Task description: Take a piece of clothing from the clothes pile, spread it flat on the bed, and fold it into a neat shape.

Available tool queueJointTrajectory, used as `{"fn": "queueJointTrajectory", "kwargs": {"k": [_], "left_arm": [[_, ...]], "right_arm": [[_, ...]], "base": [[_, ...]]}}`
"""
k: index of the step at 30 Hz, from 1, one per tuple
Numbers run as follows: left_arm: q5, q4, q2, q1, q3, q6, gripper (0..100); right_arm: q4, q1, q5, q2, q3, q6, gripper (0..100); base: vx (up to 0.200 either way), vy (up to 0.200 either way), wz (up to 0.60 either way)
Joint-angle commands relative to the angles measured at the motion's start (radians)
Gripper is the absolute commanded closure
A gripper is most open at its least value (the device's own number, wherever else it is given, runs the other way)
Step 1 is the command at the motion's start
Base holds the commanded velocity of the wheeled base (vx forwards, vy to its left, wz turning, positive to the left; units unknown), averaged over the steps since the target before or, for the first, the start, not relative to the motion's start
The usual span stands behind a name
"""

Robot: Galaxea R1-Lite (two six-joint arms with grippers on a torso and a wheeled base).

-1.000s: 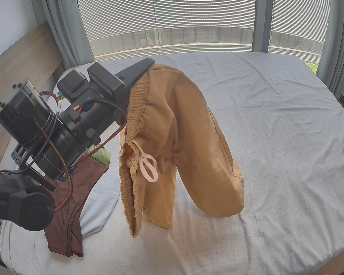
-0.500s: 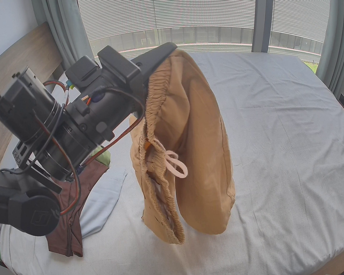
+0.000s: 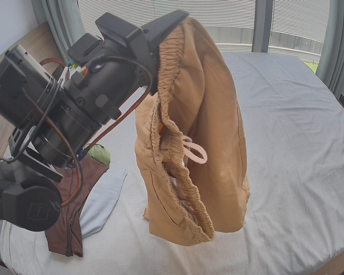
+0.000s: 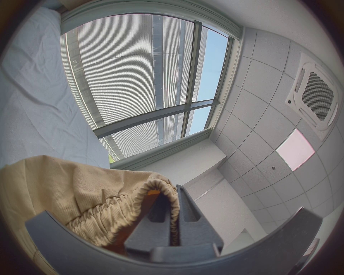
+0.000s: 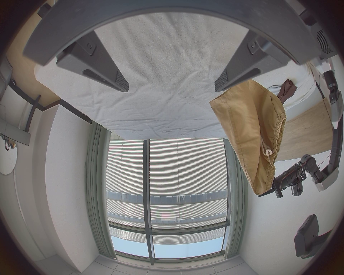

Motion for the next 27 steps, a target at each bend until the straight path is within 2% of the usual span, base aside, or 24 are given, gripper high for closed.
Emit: {"fn": "queueJointTrajectory", "kwargs": {"k": [1,3,9,13,14,16,23,26,27], "left_arm": [[0.0,-0.003,-0.004,-0.013,-0.022,-0.025,100],[0.0,-0.005,-0.005,-0.016,-0.022,-0.033,100],[0.0,-0.009,-0.025,-0.031,-0.045,-0.156,100],[0.003,-0.008,-0.033,-0.01,-0.044,-0.228,100],[0.003,-0.006,-0.033,-0.005,-0.042,-0.228,100],[0.005,-0.005,-0.025,0.059,-0.022,-0.229,100],[0.003,-0.008,-0.021,0.124,0.081,-0.217,100],[0.005,-0.009,-0.004,0.135,0.111,-0.169,100],[0.006,-0.009,0.007,0.139,0.125,-0.123,100]], "right_arm": [[0.0,0.0,0.001,-0.016,0.016,0.0,0],[0.0,0.0,0.001,-0.016,0.016,0.0,0],[0.0,0.0,-0.001,-0.016,0.018,-0.001,0],[0.0,0.0,0.001,-0.016,0.016,0.0,0],[0.0,0.0,-0.001,-0.016,0.018,0.0,0],[0.0,0.0,0.001,-0.016,0.018,0.0,0],[0.0,0.0,0.001,-0.016,0.016,-0.003,0],[0.0,0.0,0.001,-0.016,0.018,-0.003,0],[0.0,0.0,0.001,-0.016,0.018,-0.003,0]], "base": [[0.0,0.0,0.0],[0.0,0.0,0.0],[0.0,0.0,0.0],[0.0,0.0,0.0],[0.0,0.0,0.0],[0.0,0.0,0.0],[0.0,0.0,0.0],[0.0,0.0,0.0],[0.0,0.0,0.0]]}}
